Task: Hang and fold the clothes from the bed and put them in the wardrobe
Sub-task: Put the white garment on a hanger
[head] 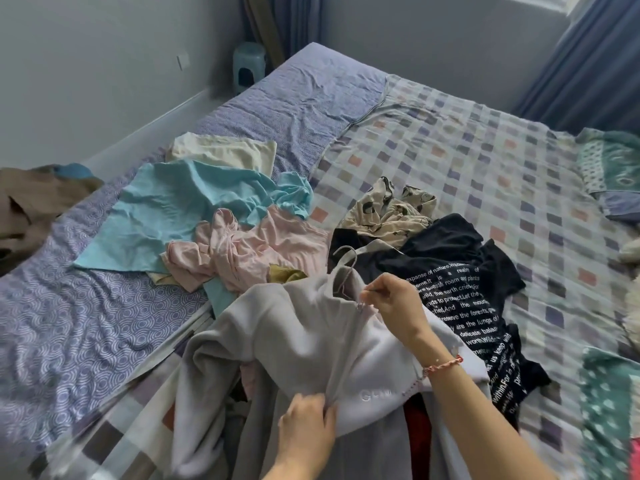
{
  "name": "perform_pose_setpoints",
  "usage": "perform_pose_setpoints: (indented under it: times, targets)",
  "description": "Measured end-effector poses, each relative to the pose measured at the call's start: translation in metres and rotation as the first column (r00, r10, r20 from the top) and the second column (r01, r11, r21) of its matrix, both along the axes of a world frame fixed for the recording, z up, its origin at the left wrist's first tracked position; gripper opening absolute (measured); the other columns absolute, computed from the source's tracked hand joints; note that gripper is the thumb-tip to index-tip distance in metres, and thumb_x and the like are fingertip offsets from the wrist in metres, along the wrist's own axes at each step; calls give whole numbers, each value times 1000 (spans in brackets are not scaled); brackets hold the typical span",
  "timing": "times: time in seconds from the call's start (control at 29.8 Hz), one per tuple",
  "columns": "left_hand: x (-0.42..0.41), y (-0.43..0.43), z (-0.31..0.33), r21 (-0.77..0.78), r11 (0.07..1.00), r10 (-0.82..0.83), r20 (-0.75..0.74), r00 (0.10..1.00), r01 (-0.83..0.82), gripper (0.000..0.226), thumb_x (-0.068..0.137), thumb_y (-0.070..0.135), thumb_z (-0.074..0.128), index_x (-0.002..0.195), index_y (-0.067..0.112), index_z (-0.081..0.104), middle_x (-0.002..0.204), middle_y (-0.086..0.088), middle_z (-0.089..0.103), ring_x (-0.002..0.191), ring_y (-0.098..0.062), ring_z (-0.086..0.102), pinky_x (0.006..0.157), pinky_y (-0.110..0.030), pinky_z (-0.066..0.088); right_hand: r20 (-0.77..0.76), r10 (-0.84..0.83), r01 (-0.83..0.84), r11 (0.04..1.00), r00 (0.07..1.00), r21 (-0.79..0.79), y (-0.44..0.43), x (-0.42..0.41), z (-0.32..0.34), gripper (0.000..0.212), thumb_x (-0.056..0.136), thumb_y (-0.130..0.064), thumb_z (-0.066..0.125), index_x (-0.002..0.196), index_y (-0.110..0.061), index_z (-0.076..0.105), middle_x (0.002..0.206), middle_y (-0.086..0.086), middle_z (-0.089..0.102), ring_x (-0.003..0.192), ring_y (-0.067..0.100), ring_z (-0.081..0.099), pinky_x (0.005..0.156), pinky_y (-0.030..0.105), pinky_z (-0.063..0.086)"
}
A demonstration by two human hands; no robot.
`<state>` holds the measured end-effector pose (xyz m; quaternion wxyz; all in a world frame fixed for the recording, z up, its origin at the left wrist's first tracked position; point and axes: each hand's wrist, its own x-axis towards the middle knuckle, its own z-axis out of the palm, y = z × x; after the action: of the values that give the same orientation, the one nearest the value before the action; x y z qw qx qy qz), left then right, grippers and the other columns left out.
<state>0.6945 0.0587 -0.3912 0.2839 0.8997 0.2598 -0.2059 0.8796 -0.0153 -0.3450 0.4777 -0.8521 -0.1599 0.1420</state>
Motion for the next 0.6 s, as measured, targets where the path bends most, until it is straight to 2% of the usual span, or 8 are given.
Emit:
perform_pose_setpoints:
  times: [0.13,0.24,0.34,0.4,0.44,0.47,0.54,0.6]
  targets:
    - [-8,8,-2,-34,998,-46,-103,994,43,38,96,45,37,111,15,56,120,-6,56,119,-21,47,90,-29,41,-118,99,-97,995,988,19,-3,-3,-3,23,77,3,71,64,-13,60,57,-8,64,51,-3,55,58,16,44]
    - [13,20,13,-50,997,-61,-100,993,56,41,97,45,37,114,12,54,126,-11,55,119,-28,49,92,-32,41,-193,140,-105,978,971,180,-9,-6,12,11,85,5,61,75,3,65,54,-5,66,52,0,55,57,15,45]
    - [43,39,32,-58,998,37,225,974,-25,46,94,45,45,131,17,43,135,-4,46,126,-22,42,102,-34,36,-215,153,-82,948,965,309,-17,-10,35,17,89,6,53,78,4,66,60,0,68,56,7,60,56,15,47]
    - [64,47,49,-120,990,-3,486,874,70,63,87,51,51,141,25,33,147,3,32,136,-15,26,113,-32,24,-236,167,-76,933,957,351,-21,-18,45,20,89,5,53,72,2,65,61,4,67,57,11,58,56,16,45]
    - [73,48,59,-107,982,-64,588,806,156,65,83,55,50,141,29,35,149,7,27,139,-11,20,115,-30,18,-256,171,-70,929,951,363,-22,-23,49,22,89,4,53,70,2,63,60,5,66,56,12,57,55,17,44]
    - [80,47,65,-76,968,-130,663,737,239,61,81,54,48,136,28,44,149,7,29,139,-10,19,115,-28,15,-278,169,-56,927,946,372,-23,-27,50,23,89,2,53,68,2,62,59,4,64,55,12,55,55,17,42]
    - [85,43,72,-103,921,-177,748,640,375,41,84,40,54,116,17,65,135,-3,52,131,-11,37,110,-17,20,-312,153,-19,919,938,394,-27,-32,52,24,89,1,53,67,2,61,57,4,62,53,10,51,54,17,39]
    - [82,40,75,-292,863,-79,727,682,412,25,87,23,60,104,8,70,112,-10,66,110,-8,51,96,-5,30,-323,146,-5,916,935,400,-30,-35,54,24,89,0,54,66,2,61,58,9,58,50,9,49,54,18,37]
